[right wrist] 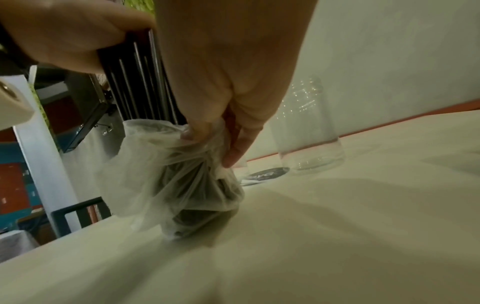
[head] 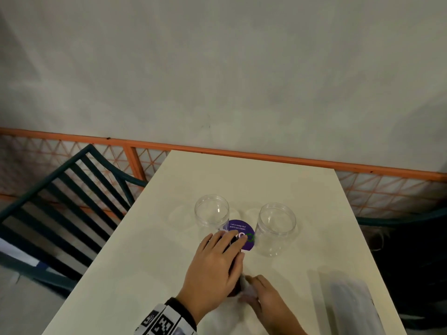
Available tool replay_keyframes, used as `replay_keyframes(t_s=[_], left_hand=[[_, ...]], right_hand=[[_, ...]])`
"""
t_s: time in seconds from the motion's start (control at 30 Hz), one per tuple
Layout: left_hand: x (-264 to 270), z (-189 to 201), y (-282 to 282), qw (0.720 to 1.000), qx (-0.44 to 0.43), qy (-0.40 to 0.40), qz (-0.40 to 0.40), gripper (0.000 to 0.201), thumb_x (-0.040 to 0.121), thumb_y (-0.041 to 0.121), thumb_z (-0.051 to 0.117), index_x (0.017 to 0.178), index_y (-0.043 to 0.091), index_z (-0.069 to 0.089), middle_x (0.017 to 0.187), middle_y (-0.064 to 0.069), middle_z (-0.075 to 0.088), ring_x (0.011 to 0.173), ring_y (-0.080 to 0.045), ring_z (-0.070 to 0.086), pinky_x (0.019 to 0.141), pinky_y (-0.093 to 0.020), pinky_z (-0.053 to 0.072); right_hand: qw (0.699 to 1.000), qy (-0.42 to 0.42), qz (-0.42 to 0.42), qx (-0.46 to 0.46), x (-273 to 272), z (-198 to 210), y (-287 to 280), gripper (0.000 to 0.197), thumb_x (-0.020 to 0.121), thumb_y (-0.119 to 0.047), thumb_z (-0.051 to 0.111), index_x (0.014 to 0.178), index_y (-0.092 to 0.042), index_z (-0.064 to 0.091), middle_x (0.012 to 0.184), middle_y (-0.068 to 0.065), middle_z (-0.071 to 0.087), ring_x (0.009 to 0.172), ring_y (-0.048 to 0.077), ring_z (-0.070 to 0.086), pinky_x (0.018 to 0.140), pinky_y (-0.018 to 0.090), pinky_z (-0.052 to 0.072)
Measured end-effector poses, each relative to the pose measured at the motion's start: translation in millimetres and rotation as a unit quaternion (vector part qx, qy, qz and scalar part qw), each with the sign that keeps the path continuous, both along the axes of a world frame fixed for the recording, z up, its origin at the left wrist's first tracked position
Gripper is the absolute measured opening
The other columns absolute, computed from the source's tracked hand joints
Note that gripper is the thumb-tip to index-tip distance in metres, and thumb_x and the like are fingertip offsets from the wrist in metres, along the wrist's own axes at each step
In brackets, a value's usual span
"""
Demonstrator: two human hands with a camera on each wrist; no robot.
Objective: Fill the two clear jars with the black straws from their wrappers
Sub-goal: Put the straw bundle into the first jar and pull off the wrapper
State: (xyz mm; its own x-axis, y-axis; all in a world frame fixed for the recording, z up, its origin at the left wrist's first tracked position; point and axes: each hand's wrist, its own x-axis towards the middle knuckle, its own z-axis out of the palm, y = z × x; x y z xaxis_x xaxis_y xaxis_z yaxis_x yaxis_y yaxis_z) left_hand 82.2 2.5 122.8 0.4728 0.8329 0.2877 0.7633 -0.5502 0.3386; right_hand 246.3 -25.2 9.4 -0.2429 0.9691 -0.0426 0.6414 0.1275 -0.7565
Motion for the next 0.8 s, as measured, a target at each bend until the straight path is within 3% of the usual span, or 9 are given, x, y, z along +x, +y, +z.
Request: replay_keyframes(t_s=[0.1, 0.17, 0.27, 0.37, 0.47, 0.53, 0.6, 0.7, 0.8], left_hand=[[-21, 13, 9, 0.988, -0.029, -0.151, -0.011, 0.035, 0.091, 0.033, 0.038, 0.123, 0.032, 0.052, 0.122, 0.013, 0.056, 0.11, 0.0, 0.046, 0.099, -0.016, 0.035], [-36, 28, 18, 0.97, -0.052, -0.236, -0.005, 0.039, 0.091, 0.037, 0.034, 0.127, 0.036, 0.048, 0.124, 0.024, 0.048, 0.114, 0.002, 0.045, 0.097, -0.009, 0.033], [-54, 44, 36, 0.951, -0.053, -0.304, 0.006, 0.044, 0.091, 0.038, 0.031, 0.133, 0.032, 0.04, 0.124, 0.025, 0.044, 0.117, 0.009, 0.04, 0.095, 0.0, 0.027], [-60, 44, 61, 0.955, -0.069, -0.288, 0.023, 0.043, 0.096, 0.028, 0.03, 0.139, 0.024, 0.031, 0.132, 0.015, 0.041, 0.115, 0.021, 0.033, 0.093, 0.007, 0.019], [-53, 37, 86, 0.959, -0.095, -0.262, 0.054, 0.048, 0.097, 0.027, 0.03, 0.143, 0.022, 0.019, 0.146, 0.006, 0.031, 0.119, 0.011, 0.03, 0.092, 0.01, 0.014], [-45, 28, 100, 0.961, -0.112, -0.245, 0.066, 0.062, 0.092, 0.044, 0.035, 0.145, 0.022, 0.011, 0.15, 0.006, 0.024, 0.126, 0.004, 0.028, 0.096, 0.001, 0.018], [-37, 12, 111, 0.962, -0.125, -0.233, 0.066, 0.09, 0.078, 0.06, 0.049, 0.145, 0.02, 0.004, 0.153, 0.006, 0.018, 0.133, -0.004, 0.028, 0.104, -0.014, 0.026], [-28, -18, 120, 0.958, -0.123, -0.244, 0.086, 0.12, 0.057, 0.066, 0.069, 0.145, 0.017, 0.004, 0.151, 0.001, 0.023, 0.134, -0.014, 0.033, 0.109, -0.031, 0.034], [-21, -43, 125, 0.943, -0.129, -0.279, 0.125, 0.126, 0.049, 0.064, 0.074, 0.144, 0.013, 0.009, 0.143, -0.001, 0.037, 0.128, -0.016, 0.04, 0.107, -0.04, 0.037]], right_hand=[[0.991, 0.025, -0.054, 0.121, 3, 13, 0, 0.033, 0.083, -0.063, 0.043, 0.112, -0.047, 0.041, 0.106, -0.028, 0.052, 0.088, -0.01, 0.052, 0.075, 0.001, 0.04], [0.974, 0.023, -0.104, 0.2, 4, 42, 5, 0.032, 0.08, -0.045, 0.052, 0.112, -0.046, 0.05, 0.111, -0.037, 0.051, 0.09, -0.019, 0.05, 0.077, -0.004, 0.037], [0.933, -0.023, -0.165, 0.318, 7, 98, 23, 0.031, 0.08, -0.035, 0.048, 0.107, -0.031, 0.062, 0.104, -0.017, 0.062, 0.093, -0.006, 0.05, 0.085, -0.001, 0.033], [0.899, -0.116, -0.173, 0.385, 6, 140, 53, 0.035, 0.083, -0.033, 0.047, 0.106, -0.015, 0.066, 0.1, -0.005, 0.066, 0.094, 0.009, 0.049, 0.086, 0.02, 0.034], [0.865, -0.168, -0.179, 0.437, 5, 160, 86, 0.033, 0.085, -0.028, 0.047, 0.106, -0.013, 0.067, 0.1, 0.004, 0.068, 0.098, 0.015, 0.05, 0.088, 0.03, 0.033], [0.844, -0.192, -0.179, 0.468, 6, 165, 107, 0.03, 0.087, -0.025, 0.046, 0.105, -0.013, 0.067, 0.097, 0.005, 0.069, 0.099, 0.017, 0.051, 0.09, 0.033, 0.033], [0.832, -0.208, -0.166, 0.487, 5, 168, 124, 0.03, 0.087, -0.023, 0.045, 0.104, -0.013, 0.068, 0.095, 0.005, 0.07, 0.099, 0.017, 0.05, 0.091, 0.033, 0.033], [0.83, -0.217, -0.135, 0.495, 1, 165, 138, 0.03, 0.086, -0.02, 0.046, 0.102, -0.011, 0.069, 0.094, 0.006, 0.07, 0.1, 0.018, 0.048, 0.094, 0.033, 0.033], [0.836, -0.227, -0.094, 0.491, -4, 156, 147, 0.028, 0.085, -0.017, 0.047, 0.1, -0.008, 0.069, 0.094, 0.007, 0.069, 0.099, 0.019, 0.047, 0.097, 0.031, 0.031]])
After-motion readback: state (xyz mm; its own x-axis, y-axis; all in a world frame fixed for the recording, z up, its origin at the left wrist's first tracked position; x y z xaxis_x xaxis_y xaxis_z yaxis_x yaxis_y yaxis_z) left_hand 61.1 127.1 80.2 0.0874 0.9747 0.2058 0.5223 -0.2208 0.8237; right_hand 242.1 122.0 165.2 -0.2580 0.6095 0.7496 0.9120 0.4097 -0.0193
